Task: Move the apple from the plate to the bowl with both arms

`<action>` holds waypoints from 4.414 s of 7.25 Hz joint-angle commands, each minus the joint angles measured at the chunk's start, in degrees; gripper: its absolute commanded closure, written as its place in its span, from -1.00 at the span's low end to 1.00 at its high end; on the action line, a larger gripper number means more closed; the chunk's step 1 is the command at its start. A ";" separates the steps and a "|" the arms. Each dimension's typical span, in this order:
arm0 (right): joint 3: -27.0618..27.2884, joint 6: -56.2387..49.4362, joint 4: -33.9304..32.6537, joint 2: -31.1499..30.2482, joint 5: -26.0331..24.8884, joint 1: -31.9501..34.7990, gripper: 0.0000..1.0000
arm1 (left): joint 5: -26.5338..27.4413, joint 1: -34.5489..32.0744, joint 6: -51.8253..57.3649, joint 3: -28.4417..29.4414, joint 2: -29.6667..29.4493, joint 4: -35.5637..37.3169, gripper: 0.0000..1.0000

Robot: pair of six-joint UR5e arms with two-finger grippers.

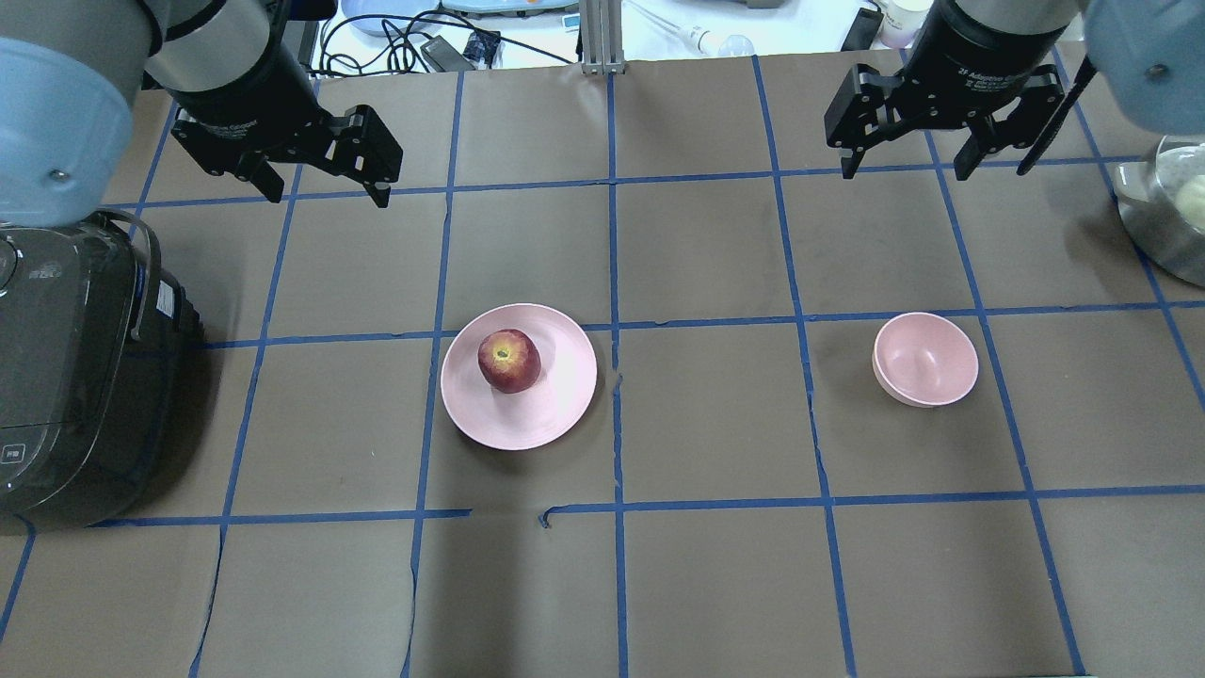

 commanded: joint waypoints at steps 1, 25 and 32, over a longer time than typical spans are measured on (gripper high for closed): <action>0.01 -0.18 -0.23 -0.04 -0.24 -0.17 -1.00 | 0.02 -0.09 0.00 -0.06 -0.11 0.02 -1.00; 33.52 -24.63 -37.43 8.83 1.95 -20.75 1.00 | 3.10 -10.72 -11.08 -17.90 -20.32 28.58 -1.00; 26.46 -0.27 -36.97 16.04 8.81 1.93 1.00 | 0.99 -10.72 -11.43 -18.25 -22.70 28.58 -0.03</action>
